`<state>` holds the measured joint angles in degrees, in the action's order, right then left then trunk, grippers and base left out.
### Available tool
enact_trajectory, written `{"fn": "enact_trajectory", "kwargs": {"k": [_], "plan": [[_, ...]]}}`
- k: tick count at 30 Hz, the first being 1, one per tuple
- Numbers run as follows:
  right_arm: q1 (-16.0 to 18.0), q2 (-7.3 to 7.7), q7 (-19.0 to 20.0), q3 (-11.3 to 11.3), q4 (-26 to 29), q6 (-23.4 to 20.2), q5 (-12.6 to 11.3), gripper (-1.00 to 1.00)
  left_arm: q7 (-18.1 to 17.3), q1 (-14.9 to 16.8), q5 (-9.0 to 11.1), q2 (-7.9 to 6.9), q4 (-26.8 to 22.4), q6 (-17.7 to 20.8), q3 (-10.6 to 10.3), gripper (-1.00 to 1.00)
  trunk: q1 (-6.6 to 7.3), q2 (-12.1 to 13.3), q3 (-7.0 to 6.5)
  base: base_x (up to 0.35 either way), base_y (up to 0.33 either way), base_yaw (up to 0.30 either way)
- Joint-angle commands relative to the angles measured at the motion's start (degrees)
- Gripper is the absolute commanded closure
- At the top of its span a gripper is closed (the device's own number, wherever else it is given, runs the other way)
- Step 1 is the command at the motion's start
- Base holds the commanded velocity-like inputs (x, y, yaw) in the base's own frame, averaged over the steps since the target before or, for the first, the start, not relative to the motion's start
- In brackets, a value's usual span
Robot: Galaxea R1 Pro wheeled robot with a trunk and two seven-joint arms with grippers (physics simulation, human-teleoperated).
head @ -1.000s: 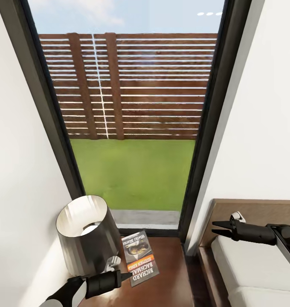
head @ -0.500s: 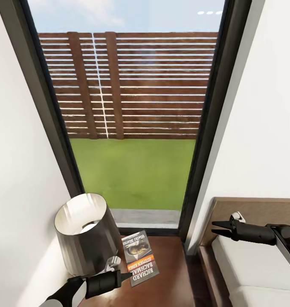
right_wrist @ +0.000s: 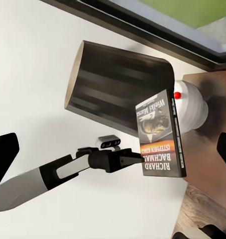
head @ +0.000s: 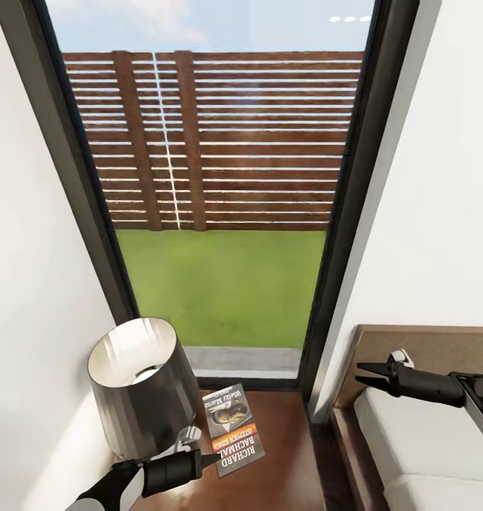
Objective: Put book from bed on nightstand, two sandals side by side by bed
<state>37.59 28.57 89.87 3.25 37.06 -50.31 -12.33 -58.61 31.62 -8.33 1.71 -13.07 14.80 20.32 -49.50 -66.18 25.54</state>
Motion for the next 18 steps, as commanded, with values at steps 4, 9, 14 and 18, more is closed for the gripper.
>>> {"fn": "enact_trajectory", "kwargs": {"k": [4, 9, 14, 18], "plan": [[0.0, -0.01, 0.1, 0.1, -0.1, -0.6, -0.1, -1.00, -0.3, 0.0, -0.5, 0.02, -0.1, 0.5, 0.5, 1.00, -0.89, -1.7, 0.79, 0.000, 0.000, 0.000], [0.0, 0.04, 0.1, 0.2, -0.1, -0.6, -0.2, -1.00, -0.3, 0.0, -0.4, 0.02, -0.1, 0.5, 0.5, 1.00, -1.98, -3.7, 1.68, 0.000, 0.000, 0.000], [0.0, 0.00, 0.1, 0.2, -0.1, -0.6, -0.2, -1.00, -0.3, 0.0, -0.5, 0.01, -0.1, 0.5, 0.5, 1.00, -3.08, -5.7, 2.58, 0.000, 0.000, 0.000], [0.0, 0.01, 0.1, 0.2, -0.1, -0.6, -0.2, -1.00, -0.3, 0.0, -0.5, 0.01, -0.1, 0.5, 0.5, 1.00, -3.96, -7.3, 3.30, 0.000, 0.000, 0.000]]}}
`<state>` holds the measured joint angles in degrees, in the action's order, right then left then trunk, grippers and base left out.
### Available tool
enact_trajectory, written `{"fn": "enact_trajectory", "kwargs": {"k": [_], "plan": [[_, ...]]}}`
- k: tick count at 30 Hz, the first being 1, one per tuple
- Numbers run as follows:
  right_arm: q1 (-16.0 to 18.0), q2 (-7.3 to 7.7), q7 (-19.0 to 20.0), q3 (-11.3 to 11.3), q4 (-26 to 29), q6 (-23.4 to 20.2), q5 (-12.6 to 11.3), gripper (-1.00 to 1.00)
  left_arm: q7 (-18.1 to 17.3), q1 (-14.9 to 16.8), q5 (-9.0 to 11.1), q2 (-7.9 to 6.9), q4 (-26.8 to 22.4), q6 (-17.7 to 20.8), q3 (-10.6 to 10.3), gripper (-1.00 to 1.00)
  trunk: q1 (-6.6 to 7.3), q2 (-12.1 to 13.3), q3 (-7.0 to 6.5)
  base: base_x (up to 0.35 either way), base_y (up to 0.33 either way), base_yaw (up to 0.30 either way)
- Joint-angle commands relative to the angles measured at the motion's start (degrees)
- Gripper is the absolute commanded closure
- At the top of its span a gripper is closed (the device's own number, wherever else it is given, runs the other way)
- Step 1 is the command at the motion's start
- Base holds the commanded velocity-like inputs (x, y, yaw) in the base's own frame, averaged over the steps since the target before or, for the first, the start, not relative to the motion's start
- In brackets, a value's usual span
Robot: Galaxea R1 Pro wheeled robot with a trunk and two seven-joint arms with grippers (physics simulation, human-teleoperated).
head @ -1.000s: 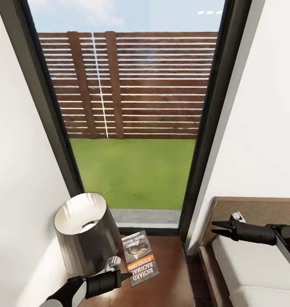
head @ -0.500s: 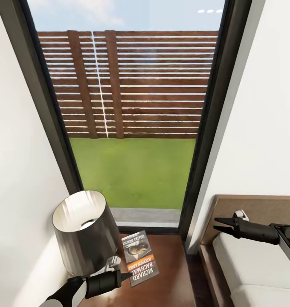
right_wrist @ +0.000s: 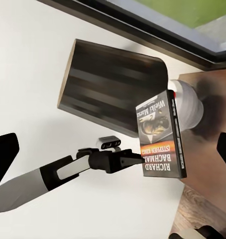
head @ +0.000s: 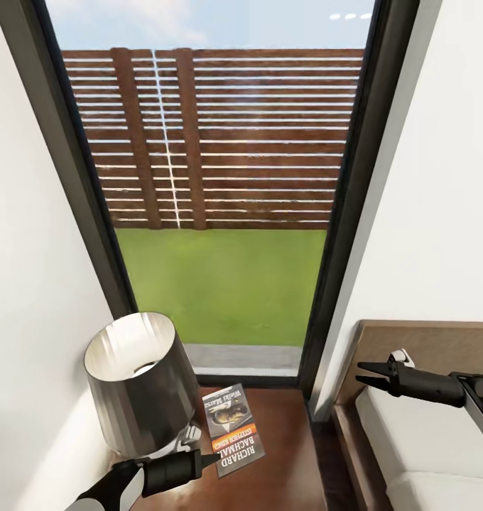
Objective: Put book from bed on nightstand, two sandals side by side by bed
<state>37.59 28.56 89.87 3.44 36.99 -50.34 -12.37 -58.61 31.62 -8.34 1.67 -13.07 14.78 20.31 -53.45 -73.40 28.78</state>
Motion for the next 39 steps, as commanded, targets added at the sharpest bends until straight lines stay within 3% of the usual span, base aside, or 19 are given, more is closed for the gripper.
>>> {"fn": "enact_trajectory", "kwargs": {"k": [1, 39], "plan": [[0.0, 0.01, 0.1, 0.0, 0.0, -0.6, -0.1, -1.00, -0.3, 0.0, -0.4, 0.05, -0.1, 0.5, 0.5, 1.00, -0.23, -0.5, 0.24, 0.000, 0.000, 0.000], [0.0, 0.02, 0.1, -0.1, 0.0, -0.6, -0.1, -1.00, -0.3, 0.0, -0.4, 0.09, -0.1, 0.5, 0.5, 1.00, -8.57, -15.7, 7.07, 0.000, 0.000, 0.000]]}}
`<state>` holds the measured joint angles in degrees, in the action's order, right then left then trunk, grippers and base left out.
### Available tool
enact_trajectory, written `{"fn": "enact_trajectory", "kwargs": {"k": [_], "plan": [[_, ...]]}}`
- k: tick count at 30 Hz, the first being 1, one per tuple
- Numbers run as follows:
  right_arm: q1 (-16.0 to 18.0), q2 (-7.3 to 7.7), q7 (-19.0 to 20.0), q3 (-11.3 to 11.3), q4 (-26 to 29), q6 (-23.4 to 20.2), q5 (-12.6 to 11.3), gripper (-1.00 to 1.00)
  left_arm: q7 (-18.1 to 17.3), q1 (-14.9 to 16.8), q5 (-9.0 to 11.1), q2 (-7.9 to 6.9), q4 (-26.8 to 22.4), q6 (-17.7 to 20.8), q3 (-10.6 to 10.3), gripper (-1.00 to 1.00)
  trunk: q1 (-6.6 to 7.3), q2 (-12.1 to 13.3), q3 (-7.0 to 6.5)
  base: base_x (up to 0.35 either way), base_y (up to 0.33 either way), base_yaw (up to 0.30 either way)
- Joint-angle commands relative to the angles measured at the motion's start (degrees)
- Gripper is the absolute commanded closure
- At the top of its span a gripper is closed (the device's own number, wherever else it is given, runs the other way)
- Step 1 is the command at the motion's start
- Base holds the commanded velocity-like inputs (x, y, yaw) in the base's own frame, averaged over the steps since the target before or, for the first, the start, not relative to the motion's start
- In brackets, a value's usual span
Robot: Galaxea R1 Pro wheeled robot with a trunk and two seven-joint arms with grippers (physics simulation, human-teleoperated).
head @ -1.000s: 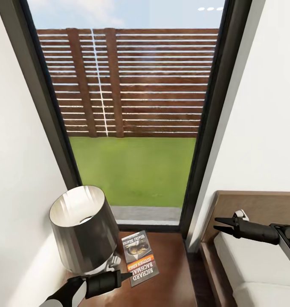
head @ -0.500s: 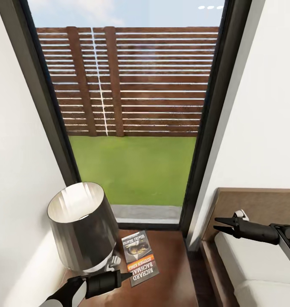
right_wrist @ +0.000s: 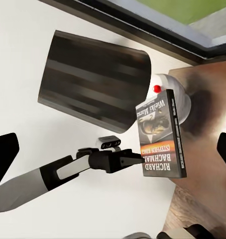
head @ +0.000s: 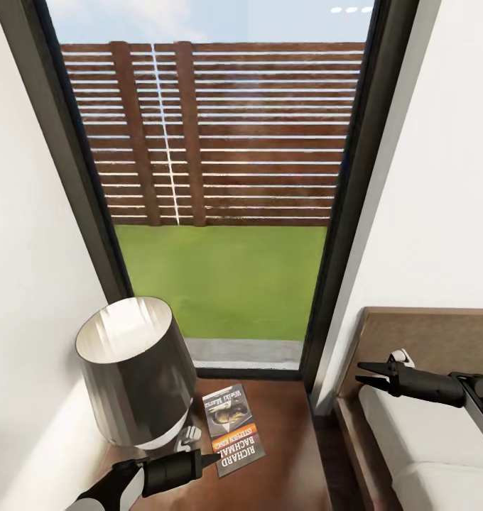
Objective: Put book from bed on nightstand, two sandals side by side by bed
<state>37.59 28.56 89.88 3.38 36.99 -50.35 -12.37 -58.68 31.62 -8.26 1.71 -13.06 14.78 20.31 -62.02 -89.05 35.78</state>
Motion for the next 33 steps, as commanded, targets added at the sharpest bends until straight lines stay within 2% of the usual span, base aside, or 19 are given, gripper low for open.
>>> {"fn": "enact_trajectory", "kwargs": {"k": [1, 33], "plan": [[0.0, 0.02, 0.1, 0.0, 0.0, -0.6, -0.1, -1.00, -0.3, 0.0, -0.4, 0.05, -0.1, 0.5, 0.5, 1.00, -0.22, -0.4, 0.24, 0.000, 0.000, 0.000], [0.0, 0.02, 0.1, 0.0, 0.0, -0.6, -0.1, -1.00, -0.3, 0.0, -0.4, 0.05, -0.1, 0.5, 0.5, 1.00, -7.25, -13.3, 5.98, 0.000, 0.000, 0.000]]}}
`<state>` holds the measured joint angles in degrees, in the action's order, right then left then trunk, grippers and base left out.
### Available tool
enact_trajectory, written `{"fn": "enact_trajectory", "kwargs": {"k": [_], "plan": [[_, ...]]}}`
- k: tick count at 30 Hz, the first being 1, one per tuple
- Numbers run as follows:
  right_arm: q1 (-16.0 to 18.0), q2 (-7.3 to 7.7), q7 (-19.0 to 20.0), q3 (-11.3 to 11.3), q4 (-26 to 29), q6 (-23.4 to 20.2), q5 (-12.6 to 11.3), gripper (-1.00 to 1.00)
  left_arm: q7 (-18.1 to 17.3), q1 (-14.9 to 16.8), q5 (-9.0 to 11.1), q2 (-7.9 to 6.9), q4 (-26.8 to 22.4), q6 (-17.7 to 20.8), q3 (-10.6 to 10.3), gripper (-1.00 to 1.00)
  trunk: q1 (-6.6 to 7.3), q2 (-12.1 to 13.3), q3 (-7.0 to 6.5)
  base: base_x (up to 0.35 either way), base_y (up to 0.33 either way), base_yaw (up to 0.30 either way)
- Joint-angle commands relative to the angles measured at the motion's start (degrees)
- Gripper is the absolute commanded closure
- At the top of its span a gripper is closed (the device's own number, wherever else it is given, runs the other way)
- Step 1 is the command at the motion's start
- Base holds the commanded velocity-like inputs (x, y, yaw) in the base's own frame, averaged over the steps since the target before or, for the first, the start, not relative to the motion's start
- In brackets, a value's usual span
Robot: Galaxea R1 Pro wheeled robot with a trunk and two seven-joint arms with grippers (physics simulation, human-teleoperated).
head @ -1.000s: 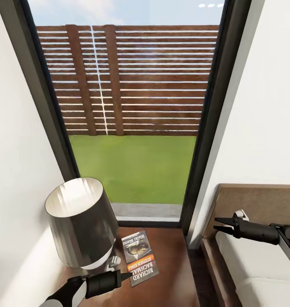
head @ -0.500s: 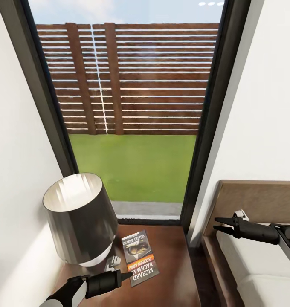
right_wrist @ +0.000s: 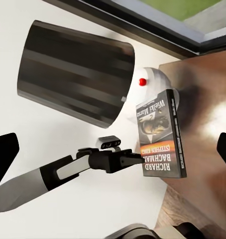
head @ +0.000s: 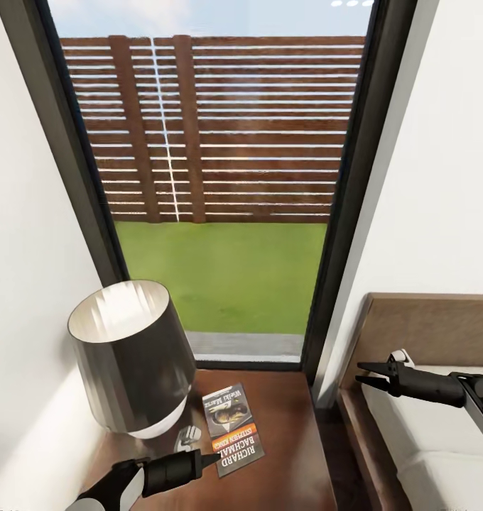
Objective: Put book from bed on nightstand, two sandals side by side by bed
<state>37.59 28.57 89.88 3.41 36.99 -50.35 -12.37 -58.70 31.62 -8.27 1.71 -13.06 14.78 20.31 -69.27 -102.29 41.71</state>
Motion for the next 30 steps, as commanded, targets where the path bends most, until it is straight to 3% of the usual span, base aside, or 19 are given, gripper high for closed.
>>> {"fn": "enact_trajectory", "kwargs": {"k": [1, 7, 16, 30], "plan": [[0.0, 0.01, 0.1, 0.0, 0.0, -0.6, -0.1, -1.00, -0.3, 0.0, -0.4, 0.05, -0.1, 0.5, 0.5, 1.00, -0.22, -0.4, 0.24, 0.000, 0.000, 0.000], [0.0, 0.00, 0.1, -0.1, 0.0, -0.6, -0.1, -1.00, -0.3, 0.0, -0.4, 0.03, -0.1, 0.6, 0.5, 1.00, -1.54, -2.8, 1.32, 0.000, 0.000, 0.000], [0.0, -0.01, 0.1, -0.1, 0.0, -0.6, -0.1, -1.00, -0.3, 0.0, -0.4, -0.04, -0.1, 0.6, 0.6, 1.00, -1.54, -2.8, 1.32, 0.000, 0.000, 0.000], [0.0, 0.00, 0.1, -0.1, 0.0, -0.6, -0.1, -1.00, -0.3, 0.0, -0.4, -0.04, -0.1, 0.6, 0.6, 1.00, -4.61, -8.5, 3.83, 0.000, 0.000, 0.000]]}}
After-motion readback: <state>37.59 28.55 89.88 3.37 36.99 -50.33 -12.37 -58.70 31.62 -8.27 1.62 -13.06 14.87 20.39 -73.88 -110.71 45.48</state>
